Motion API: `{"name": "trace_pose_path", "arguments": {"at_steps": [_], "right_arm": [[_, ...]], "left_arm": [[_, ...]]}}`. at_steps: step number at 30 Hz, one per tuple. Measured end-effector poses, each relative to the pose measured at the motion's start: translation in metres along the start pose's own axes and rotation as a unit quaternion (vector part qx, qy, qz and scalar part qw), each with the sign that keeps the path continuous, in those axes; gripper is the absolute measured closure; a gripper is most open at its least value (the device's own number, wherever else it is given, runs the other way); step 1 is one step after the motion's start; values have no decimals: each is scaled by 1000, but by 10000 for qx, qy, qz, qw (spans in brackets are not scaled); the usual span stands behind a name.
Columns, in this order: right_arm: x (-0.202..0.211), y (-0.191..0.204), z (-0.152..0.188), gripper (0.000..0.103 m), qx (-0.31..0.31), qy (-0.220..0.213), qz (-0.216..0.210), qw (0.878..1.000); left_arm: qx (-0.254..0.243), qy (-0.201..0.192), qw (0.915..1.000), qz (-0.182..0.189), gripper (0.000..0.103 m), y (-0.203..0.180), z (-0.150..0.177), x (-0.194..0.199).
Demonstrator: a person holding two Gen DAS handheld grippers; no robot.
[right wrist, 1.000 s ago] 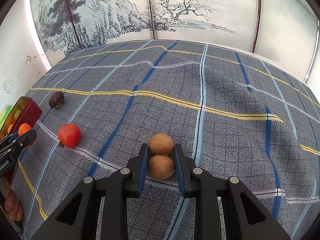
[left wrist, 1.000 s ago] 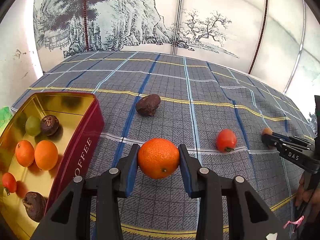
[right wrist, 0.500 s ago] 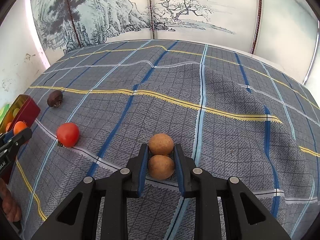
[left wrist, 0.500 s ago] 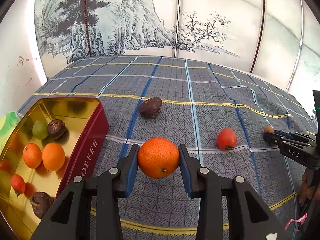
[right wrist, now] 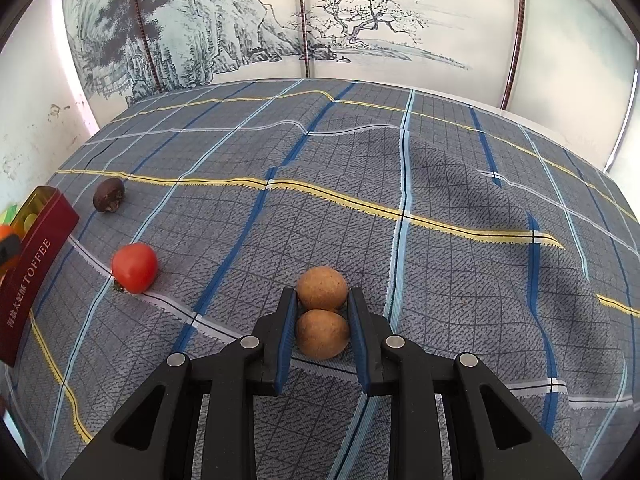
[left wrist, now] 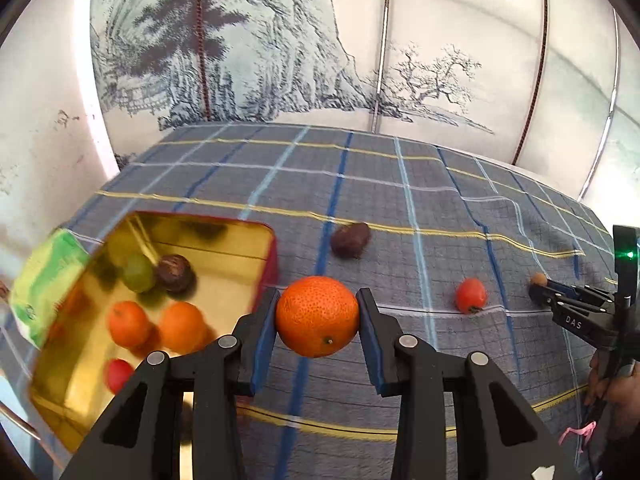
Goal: Organize fruits
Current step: 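Lift the mandarin with the left gripper while the right gripper holds the longans, then lower the mandarin into the tin and open the left gripper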
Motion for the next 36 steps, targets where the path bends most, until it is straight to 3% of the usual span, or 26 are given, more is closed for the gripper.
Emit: {"name": "trace_pose_path", "arguments": {"at_steps": [8, 19, 36], "right_arm": [[0, 0, 0, 77, 22, 6, 26, 10000], [-1, 2, -1, 77, 38, 9, 51, 10000], [-1, 1, -1, 77, 49, 13, 67, 10000]], "left_arm": [[-126, -78, 9993, -337, 68, 30, -17, 11], [-509, -81, 9966, -649, 68, 38, -22, 6], [-338, 413, 9955, -779, 68, 55, -27, -23]]}}
Point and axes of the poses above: each gripper's, at about its wrist camera, not at the fingertips, and x roughly against the way its jaws point, y to its left, z to its underside, the point moved 1 cm from there along -x, roughly the way its jaws point, and after that the axes turned 2 degrees about x, right-handed, at the moved point
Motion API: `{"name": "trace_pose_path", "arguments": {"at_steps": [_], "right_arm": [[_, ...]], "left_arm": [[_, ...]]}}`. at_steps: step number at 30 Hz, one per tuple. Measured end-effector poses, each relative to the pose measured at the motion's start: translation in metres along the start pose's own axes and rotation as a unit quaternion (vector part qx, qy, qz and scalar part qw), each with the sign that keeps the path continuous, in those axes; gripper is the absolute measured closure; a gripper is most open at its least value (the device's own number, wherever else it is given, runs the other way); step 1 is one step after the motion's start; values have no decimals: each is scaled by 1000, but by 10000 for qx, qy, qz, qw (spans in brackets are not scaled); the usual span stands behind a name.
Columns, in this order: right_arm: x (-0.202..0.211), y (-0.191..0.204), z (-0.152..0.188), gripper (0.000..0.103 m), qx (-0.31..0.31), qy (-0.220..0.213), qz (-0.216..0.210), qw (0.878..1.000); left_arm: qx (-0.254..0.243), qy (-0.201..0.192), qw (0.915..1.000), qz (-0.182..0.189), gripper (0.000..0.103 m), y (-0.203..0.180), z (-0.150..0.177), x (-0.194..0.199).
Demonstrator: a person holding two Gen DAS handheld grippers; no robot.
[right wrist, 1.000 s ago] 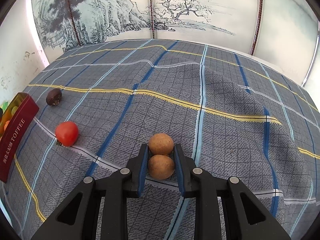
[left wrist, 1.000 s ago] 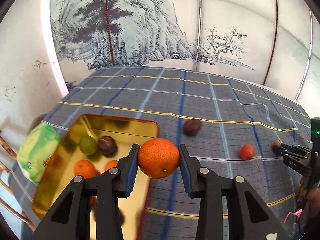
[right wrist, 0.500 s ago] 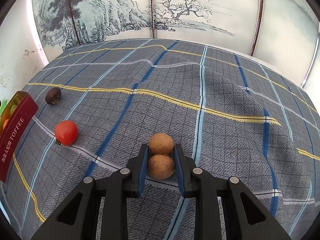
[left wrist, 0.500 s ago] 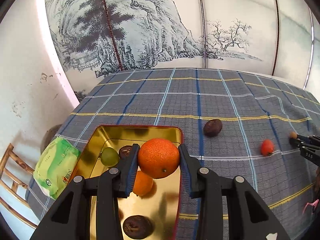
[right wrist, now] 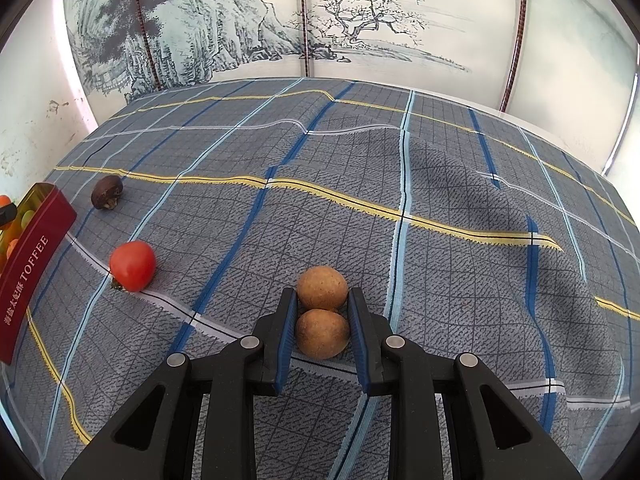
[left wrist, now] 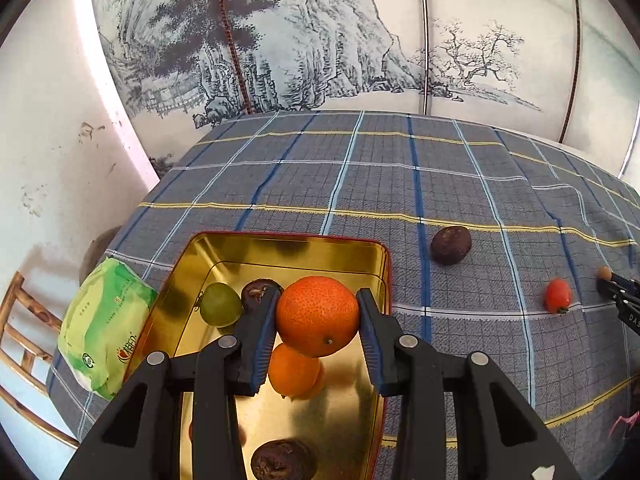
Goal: Organize fruits
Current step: 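Lower the mandarin into the tin and open the left gripper, then withdraw the left gripper from the tin while the right gripper carries the longans toward it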
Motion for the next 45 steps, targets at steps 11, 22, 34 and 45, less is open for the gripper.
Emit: {"name": "trace_pose_path", "arguments": {"at_steps": [11, 22, 34, 45], "right_arm": [[0, -1, 0, 77, 12, 3, 15, 10000], [0, 0, 0, 77, 15, 6, 21, 10000], [2, 1, 0, 76, -25, 2, -15, 10000], [30, 10, 28, 76, -288, -104, -314, 9990]], "left_arm": [[-57, 3, 9999, -100, 67, -1, -6, -4], [6, -69, 9999, -96, 65, -1, -2, 6], [773, -386, 9962, -141, 52, 42, 42, 60], [740, -356, 9962, -300, 51, 59, 78, 83]]}}
Point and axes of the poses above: each gripper's, at about its wrist camera, not at the fingertips, and x roughly against the way its jaws point, y to its left, z to its underside, the point moved 1 cm from there along -x, roughly the way its jaws point, and after that the axes turned 2 degrees about x, right-handed, at the moved point
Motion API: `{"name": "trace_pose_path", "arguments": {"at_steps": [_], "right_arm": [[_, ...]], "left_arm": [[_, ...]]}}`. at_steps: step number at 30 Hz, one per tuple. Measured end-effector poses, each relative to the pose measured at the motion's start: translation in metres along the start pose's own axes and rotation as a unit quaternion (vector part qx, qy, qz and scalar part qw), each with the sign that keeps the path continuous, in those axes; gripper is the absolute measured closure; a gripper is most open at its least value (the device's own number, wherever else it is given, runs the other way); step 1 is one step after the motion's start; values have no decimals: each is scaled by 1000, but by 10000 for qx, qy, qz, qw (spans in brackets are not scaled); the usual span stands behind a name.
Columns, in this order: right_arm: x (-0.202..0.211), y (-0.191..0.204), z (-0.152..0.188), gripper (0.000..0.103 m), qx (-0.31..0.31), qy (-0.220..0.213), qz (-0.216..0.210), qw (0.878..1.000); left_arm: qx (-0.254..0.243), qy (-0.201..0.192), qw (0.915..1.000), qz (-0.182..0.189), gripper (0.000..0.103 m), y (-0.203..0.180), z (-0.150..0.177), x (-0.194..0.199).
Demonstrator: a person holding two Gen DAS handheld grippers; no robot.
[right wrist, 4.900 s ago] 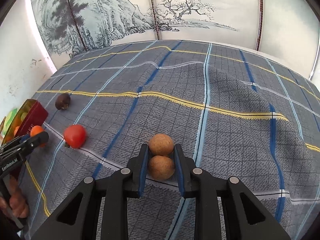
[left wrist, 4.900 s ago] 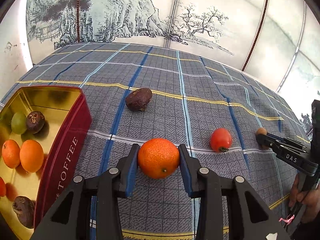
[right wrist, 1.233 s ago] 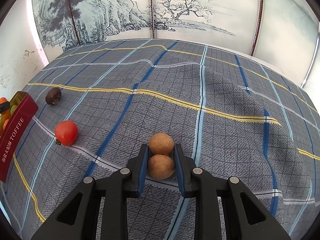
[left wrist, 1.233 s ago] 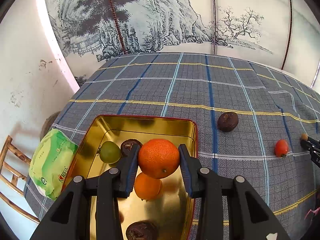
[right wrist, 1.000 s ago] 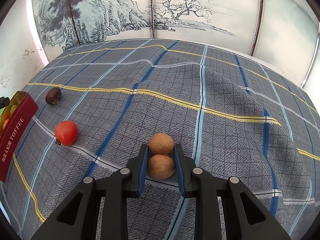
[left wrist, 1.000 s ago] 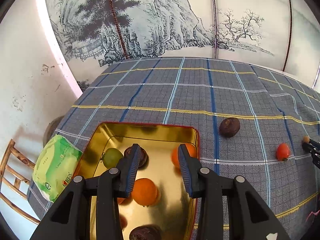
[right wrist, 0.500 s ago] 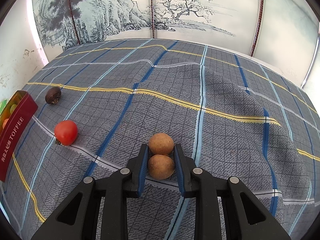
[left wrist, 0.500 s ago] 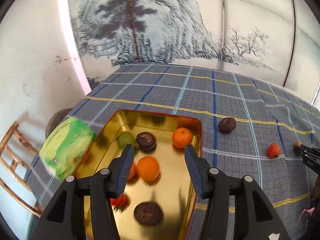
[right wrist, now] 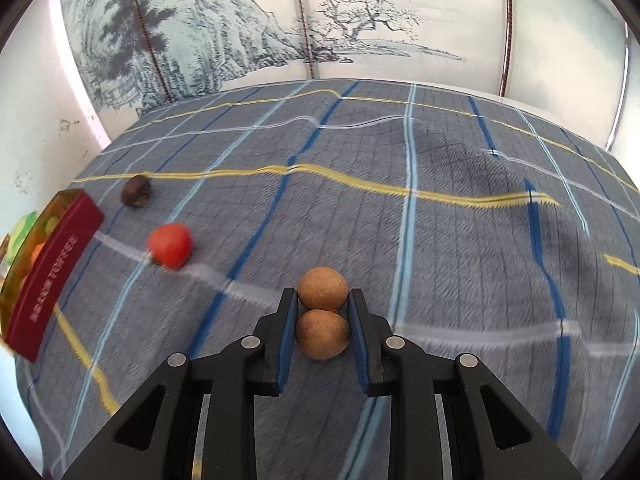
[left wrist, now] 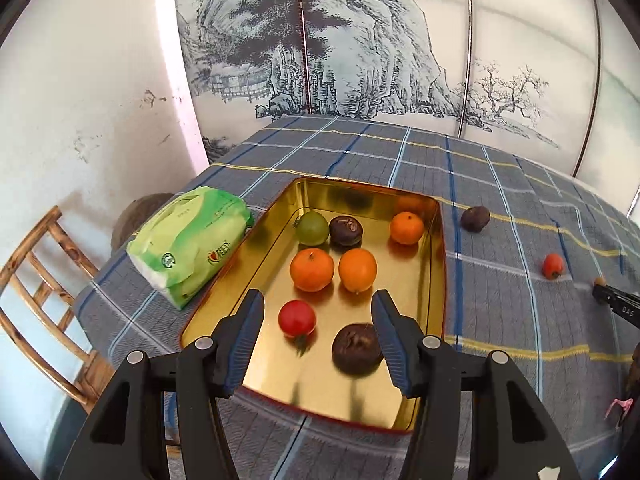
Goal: Organize fruits
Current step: 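Withdraw the left gripper from the tin while the right gripper carries the longans toward it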
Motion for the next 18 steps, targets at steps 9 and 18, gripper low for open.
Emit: {"name": "trace_pose_path", "arguments": {"at_steps": [9, 18], "right_arm": [[32, 81, 15, 76, 503, -96, -860, 9950], [62, 207, -10, 76, 1458, -270, -2046, 9676]], "left_arm": [[-5, -179, 9995, -248, 50, 17, 5, 15], [-154, -300, 9979, -555, 45, 30, 12, 24]]}}
Point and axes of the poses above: each gripper's, at about its wrist camera, not at the fingertips, and x roughly against the way its jaws point, y to its left, z to its underside, the point moved 1 cm from there along -x, roughly the way its jaws point, and after that the axes turned 2 degrees about x, right-handed, at the moved point
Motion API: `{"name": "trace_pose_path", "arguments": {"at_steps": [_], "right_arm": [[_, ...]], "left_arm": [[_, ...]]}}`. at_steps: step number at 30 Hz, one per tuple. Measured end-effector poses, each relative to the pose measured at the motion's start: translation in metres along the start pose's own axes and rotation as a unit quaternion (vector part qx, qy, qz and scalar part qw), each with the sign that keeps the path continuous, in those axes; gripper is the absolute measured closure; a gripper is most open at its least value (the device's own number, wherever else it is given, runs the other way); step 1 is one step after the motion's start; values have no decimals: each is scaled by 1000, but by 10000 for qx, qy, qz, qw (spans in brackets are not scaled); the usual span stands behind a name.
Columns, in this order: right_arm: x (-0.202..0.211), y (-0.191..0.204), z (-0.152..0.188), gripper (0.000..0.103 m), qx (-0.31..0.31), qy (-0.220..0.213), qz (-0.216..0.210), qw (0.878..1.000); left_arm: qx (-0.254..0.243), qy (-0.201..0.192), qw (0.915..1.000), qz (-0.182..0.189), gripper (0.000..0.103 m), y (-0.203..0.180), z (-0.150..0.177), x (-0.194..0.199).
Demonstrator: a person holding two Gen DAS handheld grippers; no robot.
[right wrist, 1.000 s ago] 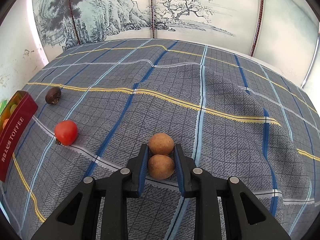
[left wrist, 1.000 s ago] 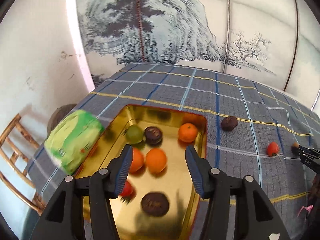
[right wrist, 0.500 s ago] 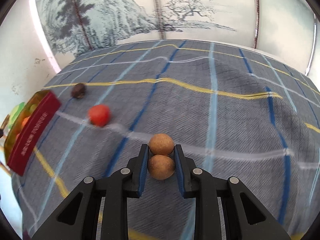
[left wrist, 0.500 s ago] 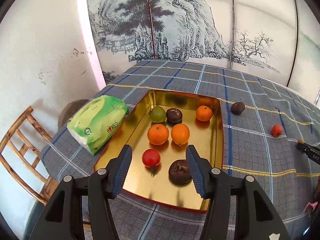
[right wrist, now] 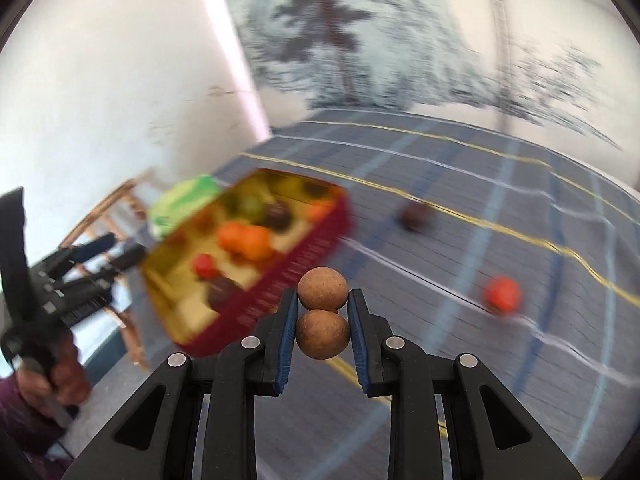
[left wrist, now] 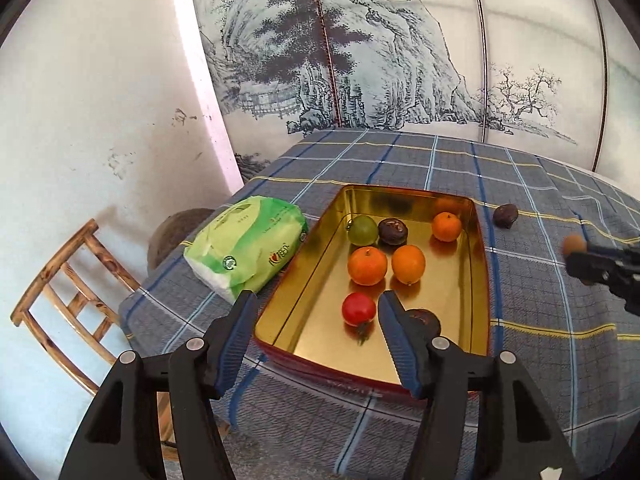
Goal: Organize fruits
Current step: 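Withdraw the left gripper from the tin while the right gripper carries the longans toward it, then lower the two longans into the tin and open the right gripper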
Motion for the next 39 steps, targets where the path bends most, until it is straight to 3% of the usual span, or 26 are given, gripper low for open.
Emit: {"name": "trace_pose_path", "arguments": {"at_steps": [8, 19, 28, 39], "right_arm": [[-51, 50, -36, 76, 406, 243, -432, 9979], [-116, 52, -49, 76, 341, 696, -265, 9966], [-131, 47, -46, 76, 255, 817, -183, 9962], [-121, 36, -48, 75, -68, 604, -297, 9977]], "left_arm": [[-142, -94, 9998, -54, 41, 3, 4, 6], [-204, -16, 9998, 14, 38, 4, 7, 2], [-217, 80, 9997, 52, 37, 3, 8, -3], [-312, 168, 9994, 53, 35, -2, 13, -7]]}}
Point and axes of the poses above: each gripper's, at about its wrist camera, not at the fingertips, and x roughly against the way its jaws point, y to its left, z to its underside, the point moved 1 cm from there along -x, roughly the way its jaws point, and after that the axes turned 2 degrees about x, right-handed, at the moved point
